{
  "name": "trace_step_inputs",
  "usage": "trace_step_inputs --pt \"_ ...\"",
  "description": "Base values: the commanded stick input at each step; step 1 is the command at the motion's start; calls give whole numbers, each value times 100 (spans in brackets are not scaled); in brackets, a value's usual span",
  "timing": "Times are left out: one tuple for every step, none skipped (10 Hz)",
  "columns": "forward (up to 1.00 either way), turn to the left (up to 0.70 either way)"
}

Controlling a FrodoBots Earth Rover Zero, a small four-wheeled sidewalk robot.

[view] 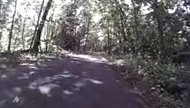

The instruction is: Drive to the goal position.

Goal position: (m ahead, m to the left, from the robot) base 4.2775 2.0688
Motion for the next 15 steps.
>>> trace_step_inputs --pt "45 0" --pt "45 0" --pt "45 0" --pt "45 0" --pt "45 0" --pt "45 0" --pt "45 0" --pt "45 0" --pt "45 0" --pt "45 0" --pt "45 0" --pt "45 0" --pt "45 0" --pt "45 0" --pt "45 0"
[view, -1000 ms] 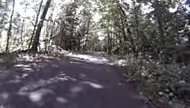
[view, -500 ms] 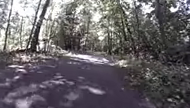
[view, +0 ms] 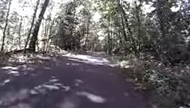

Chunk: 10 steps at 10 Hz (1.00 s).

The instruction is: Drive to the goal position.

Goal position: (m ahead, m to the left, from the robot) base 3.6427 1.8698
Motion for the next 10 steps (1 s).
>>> trace_step_inputs --pt "45 0" --pt "45 0" --pt "45 0" --pt "45 0" --pt "45 0" --pt "45 0" --pt "45 0" --pt "45 0" --pt "45 0" --pt "45 0"
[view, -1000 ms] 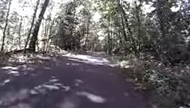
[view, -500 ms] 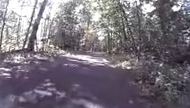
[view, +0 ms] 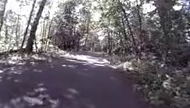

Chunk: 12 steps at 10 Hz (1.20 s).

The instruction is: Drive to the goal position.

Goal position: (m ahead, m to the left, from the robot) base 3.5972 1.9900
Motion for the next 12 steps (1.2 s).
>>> trace_step_inputs --pt "45 0" --pt "45 0" --pt "45 0" --pt "45 0" --pt "45 0" --pt "45 0" --pt "45 0" --pt "45 0" --pt "45 0" --pt "45 0" --pt "45 0" --pt "45 0"
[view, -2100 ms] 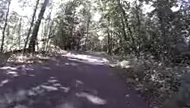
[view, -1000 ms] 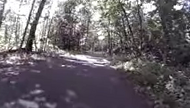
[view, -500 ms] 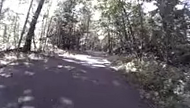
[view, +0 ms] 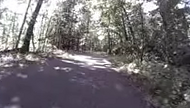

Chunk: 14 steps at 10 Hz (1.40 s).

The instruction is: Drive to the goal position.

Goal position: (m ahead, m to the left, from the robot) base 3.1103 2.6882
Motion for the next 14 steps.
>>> trace_step_inputs --pt "45 0" --pt "45 0" --pt "45 0" --pt "45 0" --pt "45 0" --pt "45 0" --pt "45 0" --pt "45 0" --pt "45 0" --pt "45 0" --pt "45 0" --pt "45 0" --pt "45 0" --pt "45 0"
